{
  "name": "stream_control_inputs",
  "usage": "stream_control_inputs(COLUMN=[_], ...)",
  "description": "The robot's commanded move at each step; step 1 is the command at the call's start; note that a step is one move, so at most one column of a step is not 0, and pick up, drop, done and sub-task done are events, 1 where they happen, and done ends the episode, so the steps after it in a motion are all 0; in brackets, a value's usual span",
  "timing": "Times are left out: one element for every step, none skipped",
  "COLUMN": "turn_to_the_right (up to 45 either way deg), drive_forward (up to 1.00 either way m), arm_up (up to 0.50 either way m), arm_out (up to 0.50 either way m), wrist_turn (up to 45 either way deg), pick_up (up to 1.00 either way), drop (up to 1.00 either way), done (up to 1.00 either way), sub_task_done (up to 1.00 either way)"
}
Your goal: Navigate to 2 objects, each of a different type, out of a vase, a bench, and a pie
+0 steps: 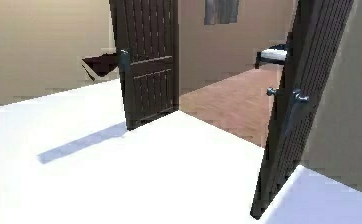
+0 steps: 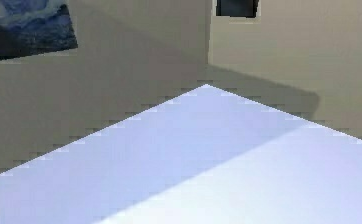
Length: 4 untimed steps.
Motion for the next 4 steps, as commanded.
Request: stream_control_inputs(turn_to_the_right=[0.0, 0.0, 42.0, 0.0], drive_forward=[0.95, 0.5, 0.0, 0.35], arm_up=[0.0, 0.0, 0.0, 0.0], arm_out=[0.0, 0.0, 0.0, 0.0], wrist_turn=[0.0, 0.0, 0.0, 0.0], pick_up=[0.0, 0.0, 0.0, 0.0], drop=[0.0, 0.0, 0.0, 0.0], done=[0.0, 0.0, 0.0, 0.0], sub_task_done=[0.0, 0.0, 0.0, 0.0])
